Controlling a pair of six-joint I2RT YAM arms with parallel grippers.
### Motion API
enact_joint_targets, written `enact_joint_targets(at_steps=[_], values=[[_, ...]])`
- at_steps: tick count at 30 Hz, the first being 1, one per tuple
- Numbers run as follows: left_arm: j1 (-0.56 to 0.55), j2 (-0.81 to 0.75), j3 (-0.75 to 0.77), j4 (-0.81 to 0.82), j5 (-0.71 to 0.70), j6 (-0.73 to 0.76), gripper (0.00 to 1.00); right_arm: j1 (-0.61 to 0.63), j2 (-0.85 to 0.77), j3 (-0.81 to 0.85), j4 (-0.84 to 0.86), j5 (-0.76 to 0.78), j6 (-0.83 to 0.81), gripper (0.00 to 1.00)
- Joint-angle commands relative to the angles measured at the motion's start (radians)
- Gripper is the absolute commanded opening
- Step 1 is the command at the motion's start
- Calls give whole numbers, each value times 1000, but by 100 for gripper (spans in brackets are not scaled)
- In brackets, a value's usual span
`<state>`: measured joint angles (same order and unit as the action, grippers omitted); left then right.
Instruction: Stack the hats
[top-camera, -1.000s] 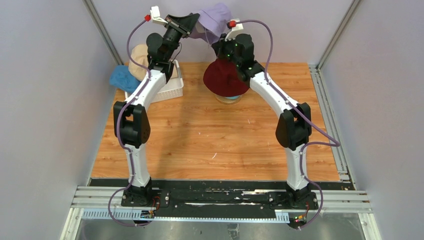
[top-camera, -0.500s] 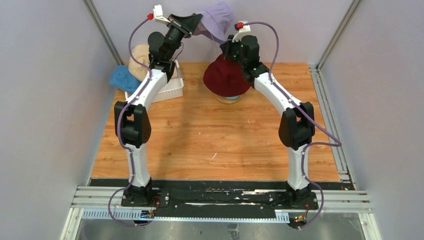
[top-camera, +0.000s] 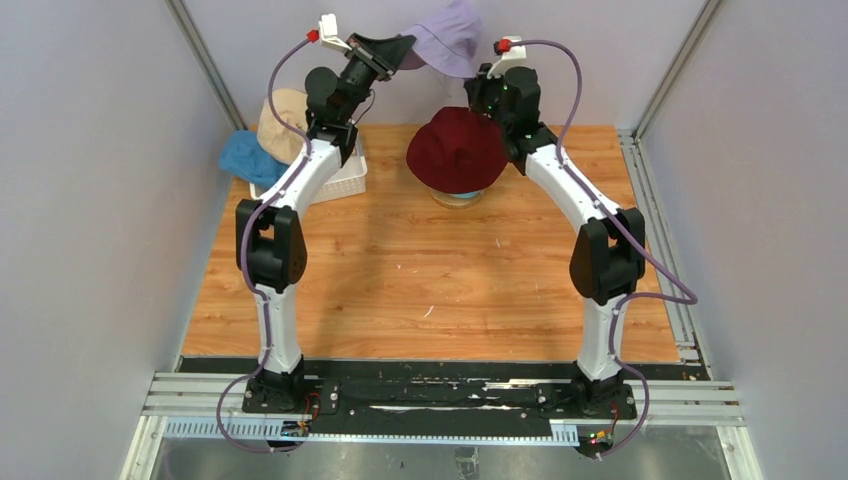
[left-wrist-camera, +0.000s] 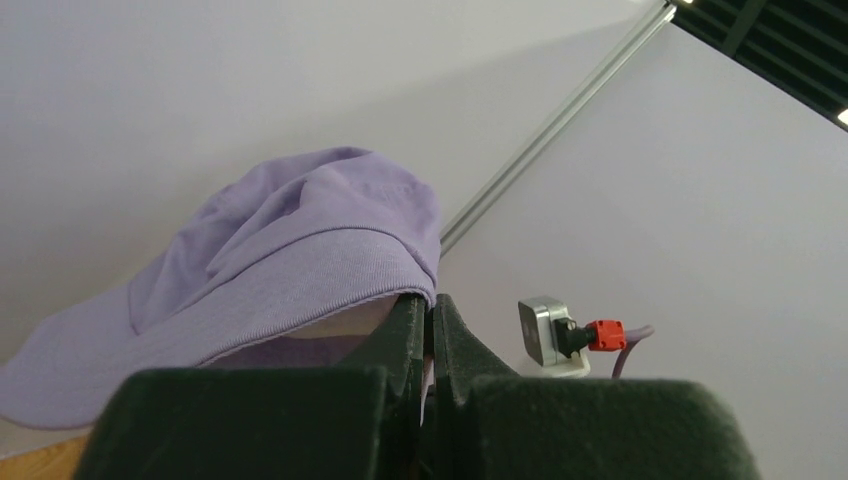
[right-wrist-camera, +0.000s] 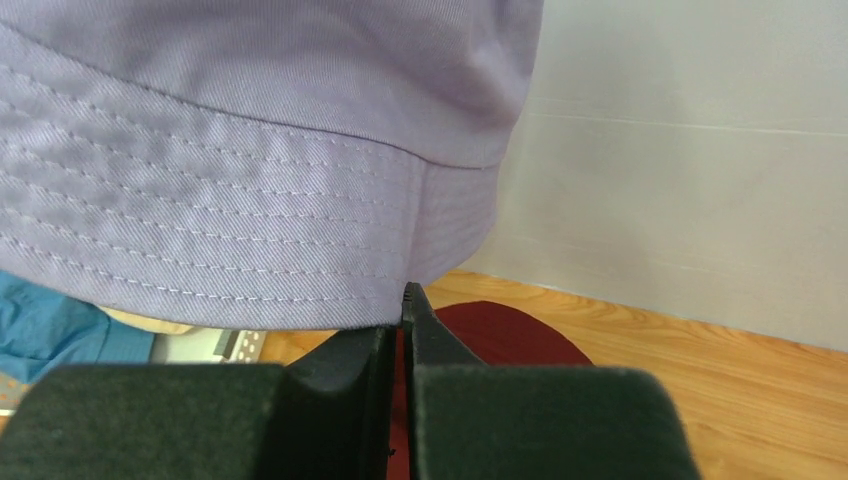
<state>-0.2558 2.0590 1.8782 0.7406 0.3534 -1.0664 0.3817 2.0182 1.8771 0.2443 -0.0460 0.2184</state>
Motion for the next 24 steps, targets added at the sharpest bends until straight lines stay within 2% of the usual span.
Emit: enact_joint_targets(at_steps=[1,10,18,24], values=[[-35,28,44,51,47,6,0,-42,-85,-52,48,47,-23,5],[-94,41,-7,73,76,28,0,-90,-212,-241,91,57,-42,5],[-100,-25,-212,200,80,1,0,-99,-323,-403,113,63,-58,5],[-102,-109,-424,285,87,0,0,-98,-395,-506,118,45,-35,5]])
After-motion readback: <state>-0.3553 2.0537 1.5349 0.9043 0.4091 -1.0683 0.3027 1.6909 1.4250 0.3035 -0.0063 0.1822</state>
